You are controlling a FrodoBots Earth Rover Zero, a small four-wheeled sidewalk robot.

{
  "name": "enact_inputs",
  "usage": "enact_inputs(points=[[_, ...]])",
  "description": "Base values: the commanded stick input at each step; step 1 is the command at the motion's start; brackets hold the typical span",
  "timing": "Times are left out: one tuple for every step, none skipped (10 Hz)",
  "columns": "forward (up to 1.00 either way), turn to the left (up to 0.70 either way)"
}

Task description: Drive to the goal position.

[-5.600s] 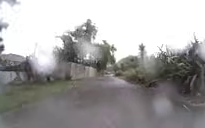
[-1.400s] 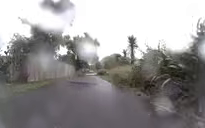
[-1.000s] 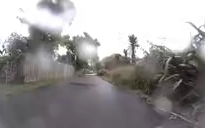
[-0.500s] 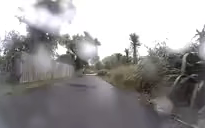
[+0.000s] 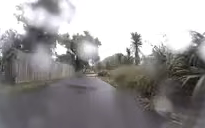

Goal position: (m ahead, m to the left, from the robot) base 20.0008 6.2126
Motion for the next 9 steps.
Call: enact_inputs(points=[[0.85, 0.34], [0.85, 0.34], [0.85, 0.00], [0.85, 0.00], [0.85, 0.00], [0.85, 0.00], [0.85, 0.00], [0.85, 0.00], [0.85, 0.00]])
